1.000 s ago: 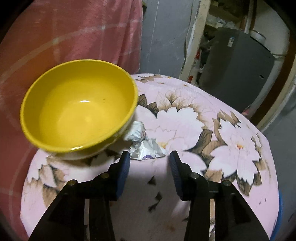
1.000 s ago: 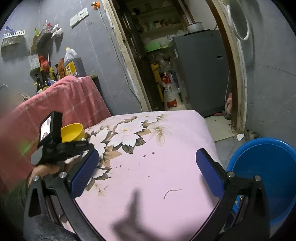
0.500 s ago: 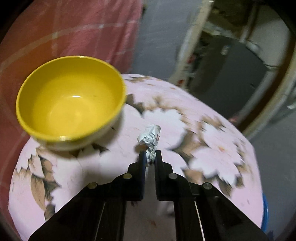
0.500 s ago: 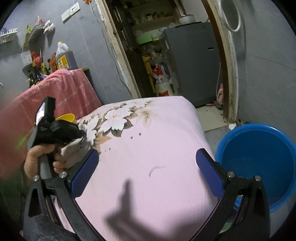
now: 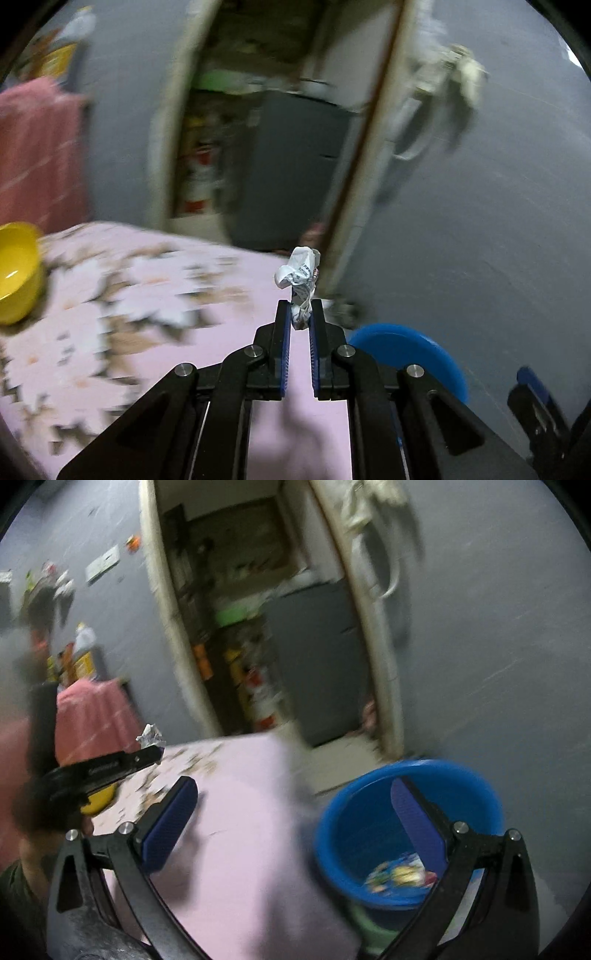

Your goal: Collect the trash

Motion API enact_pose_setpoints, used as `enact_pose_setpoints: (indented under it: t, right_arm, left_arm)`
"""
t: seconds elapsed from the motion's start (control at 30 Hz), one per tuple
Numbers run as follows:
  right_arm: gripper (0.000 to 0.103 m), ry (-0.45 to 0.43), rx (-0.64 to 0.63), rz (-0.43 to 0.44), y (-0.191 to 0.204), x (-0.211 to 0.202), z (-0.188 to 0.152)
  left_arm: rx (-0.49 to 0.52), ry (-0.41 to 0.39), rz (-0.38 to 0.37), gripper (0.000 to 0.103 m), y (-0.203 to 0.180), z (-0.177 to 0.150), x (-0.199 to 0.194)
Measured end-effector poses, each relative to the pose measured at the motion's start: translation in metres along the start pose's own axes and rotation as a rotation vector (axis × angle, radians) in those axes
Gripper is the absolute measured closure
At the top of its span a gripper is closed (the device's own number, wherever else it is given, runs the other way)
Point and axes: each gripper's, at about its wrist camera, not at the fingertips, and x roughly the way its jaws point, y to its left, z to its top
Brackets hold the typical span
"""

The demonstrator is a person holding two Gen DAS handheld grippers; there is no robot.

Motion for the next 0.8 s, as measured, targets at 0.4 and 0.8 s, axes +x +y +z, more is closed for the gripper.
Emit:
enact_pose_setpoints:
  t: [0.4,0.8]
  right_arm:
    - [0.0,-0.032,0.066,-0.231,-0.089,-0.06,0.012]
    - [0.0,-0.074,0.077,-0.228,-0.09,-0.072,0.014]
  left_arm:
    - [0.147,0.278,-0.226,0.081,-0.122,-0.02,0.108]
    - [0.106,0.221,-0.198,0.061,-0.109,-0.029,0.063]
